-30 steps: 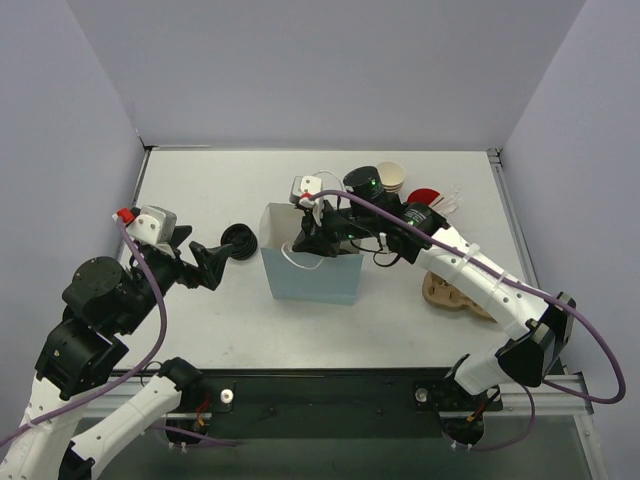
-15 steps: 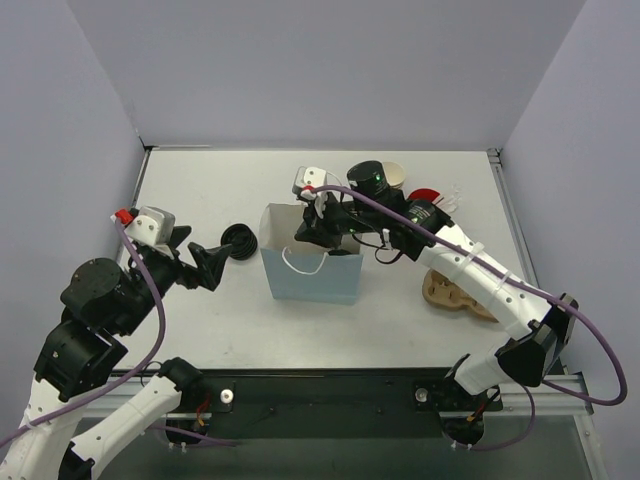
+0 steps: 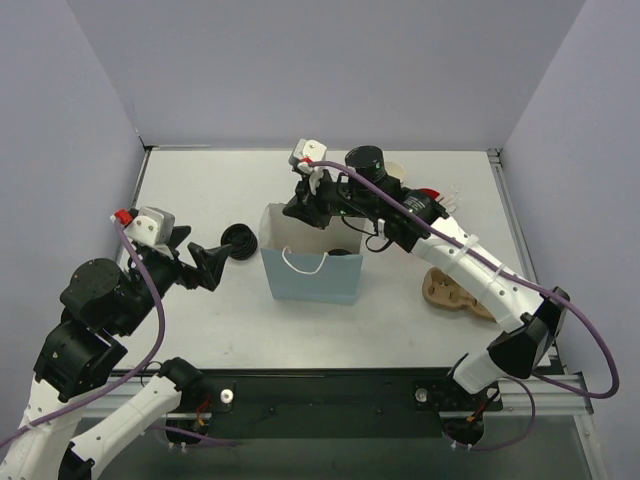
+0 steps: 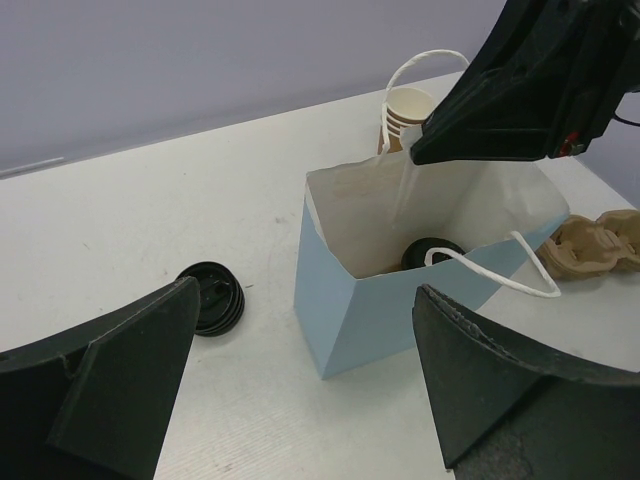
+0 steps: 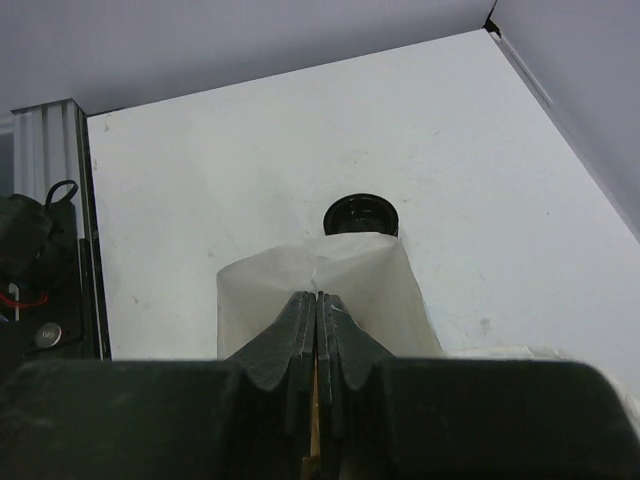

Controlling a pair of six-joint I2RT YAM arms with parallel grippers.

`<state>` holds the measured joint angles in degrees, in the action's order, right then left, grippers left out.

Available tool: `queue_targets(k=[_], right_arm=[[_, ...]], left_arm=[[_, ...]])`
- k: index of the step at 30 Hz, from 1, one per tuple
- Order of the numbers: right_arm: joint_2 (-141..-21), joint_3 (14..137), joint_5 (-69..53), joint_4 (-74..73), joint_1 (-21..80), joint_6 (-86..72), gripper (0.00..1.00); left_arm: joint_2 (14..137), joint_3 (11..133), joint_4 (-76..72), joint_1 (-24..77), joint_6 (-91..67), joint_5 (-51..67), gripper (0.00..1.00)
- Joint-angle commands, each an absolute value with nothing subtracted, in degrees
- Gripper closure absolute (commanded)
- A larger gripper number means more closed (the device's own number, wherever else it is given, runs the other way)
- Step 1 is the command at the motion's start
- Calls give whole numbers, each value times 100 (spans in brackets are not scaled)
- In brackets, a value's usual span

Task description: Pack the takeout coffee

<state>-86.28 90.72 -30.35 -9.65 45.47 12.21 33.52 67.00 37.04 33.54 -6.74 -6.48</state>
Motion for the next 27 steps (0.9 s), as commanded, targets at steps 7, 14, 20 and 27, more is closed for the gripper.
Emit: queue_targets(k=[7,14,20,27], right_arm=[[-8982,9150,-3138,509,4684,133,100],[-8816,8175,-2559,1423,4729,-413,100],[-8631,7884,-1601,1363,4667,-747,67],[-8350,8717,-626,187,4649,-615,24]], left_arm=[[3296,6732,3603,3331,-527,-729,3],[3226,6750,3717,3331,-510,-765,3],[3260,6838,3797,3331,-422,-756,3],[3269,6847,3780,3331,-466,-712,3]])
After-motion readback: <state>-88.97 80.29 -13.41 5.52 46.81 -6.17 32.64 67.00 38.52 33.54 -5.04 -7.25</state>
